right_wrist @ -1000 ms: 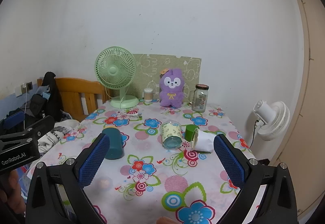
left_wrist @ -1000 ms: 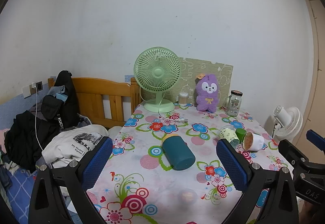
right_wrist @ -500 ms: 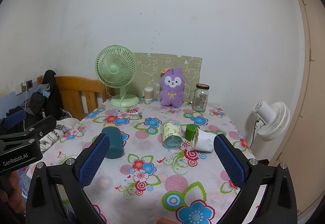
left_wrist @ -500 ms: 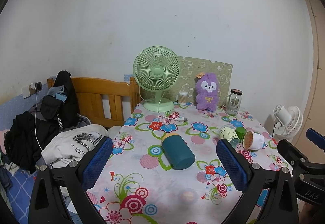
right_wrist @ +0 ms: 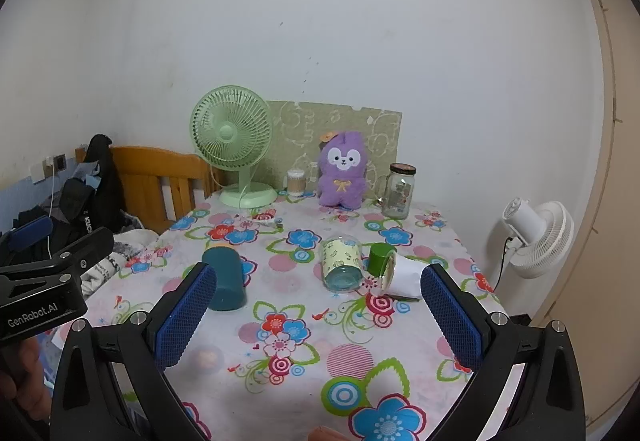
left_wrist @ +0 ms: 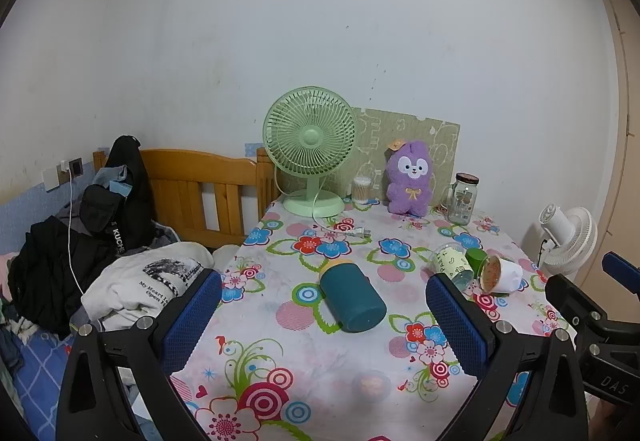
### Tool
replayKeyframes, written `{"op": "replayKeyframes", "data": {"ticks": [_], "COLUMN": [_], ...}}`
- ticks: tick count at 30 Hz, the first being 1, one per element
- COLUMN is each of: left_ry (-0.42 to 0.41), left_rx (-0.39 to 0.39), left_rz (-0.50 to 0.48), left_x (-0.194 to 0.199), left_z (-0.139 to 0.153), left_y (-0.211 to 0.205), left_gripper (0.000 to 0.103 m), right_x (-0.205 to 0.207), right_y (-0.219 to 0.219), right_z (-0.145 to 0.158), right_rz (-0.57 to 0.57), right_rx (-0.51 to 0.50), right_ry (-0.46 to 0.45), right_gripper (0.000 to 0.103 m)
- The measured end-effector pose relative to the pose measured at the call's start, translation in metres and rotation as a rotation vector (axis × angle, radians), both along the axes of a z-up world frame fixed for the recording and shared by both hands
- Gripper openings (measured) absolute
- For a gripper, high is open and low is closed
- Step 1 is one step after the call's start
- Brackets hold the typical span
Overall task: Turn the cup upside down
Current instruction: 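Move the right gripper toward the teal cup lying on the table, then close the right gripper around the teal cup's body and lift it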
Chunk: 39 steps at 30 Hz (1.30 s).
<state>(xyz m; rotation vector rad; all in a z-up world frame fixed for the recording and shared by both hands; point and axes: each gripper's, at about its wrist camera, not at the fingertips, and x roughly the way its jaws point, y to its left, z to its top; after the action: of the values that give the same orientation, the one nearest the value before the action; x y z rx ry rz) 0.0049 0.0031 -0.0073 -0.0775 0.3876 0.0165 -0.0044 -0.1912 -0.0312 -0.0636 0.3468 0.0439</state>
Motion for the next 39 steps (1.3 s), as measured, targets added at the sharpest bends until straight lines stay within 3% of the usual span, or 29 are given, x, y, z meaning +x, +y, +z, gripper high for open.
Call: {"op": "replayKeyframes", "data": {"ticks": [12, 25, 34, 39], "left_ry": [0.020, 0.106, 0.212, 0.293], "left_rx": [-0.006, -0.008, 0.038, 0.125], "left_rz": [0.005, 0.041, 0.077, 0.064], "left_x": [0.004, 0.024, 0.053, 0.086], "left_z": [-0.009, -0.038, -0.069, -0.087], "left_y": [0.008, 0.025, 0.040, 0.050], "left_gripper": [0.103, 0.103, 0.103, 0.103], "right_x": [0.009, 0.037, 0.088, 0.129], "right_y": [0.008, 0.027, 0.054, 0.074], "right_z": [-0.005, -0.026, -0.044, -0.062], "right_rz": [0.010, 0.045, 0.103, 0.124], "right_rx": [-0.011, -0.017, -0.033, -0.075], "right_ry": [0.026, 0.110, 0.195, 0.261], "right_gripper": [0.103, 0.103, 0.103, 0.103]}}
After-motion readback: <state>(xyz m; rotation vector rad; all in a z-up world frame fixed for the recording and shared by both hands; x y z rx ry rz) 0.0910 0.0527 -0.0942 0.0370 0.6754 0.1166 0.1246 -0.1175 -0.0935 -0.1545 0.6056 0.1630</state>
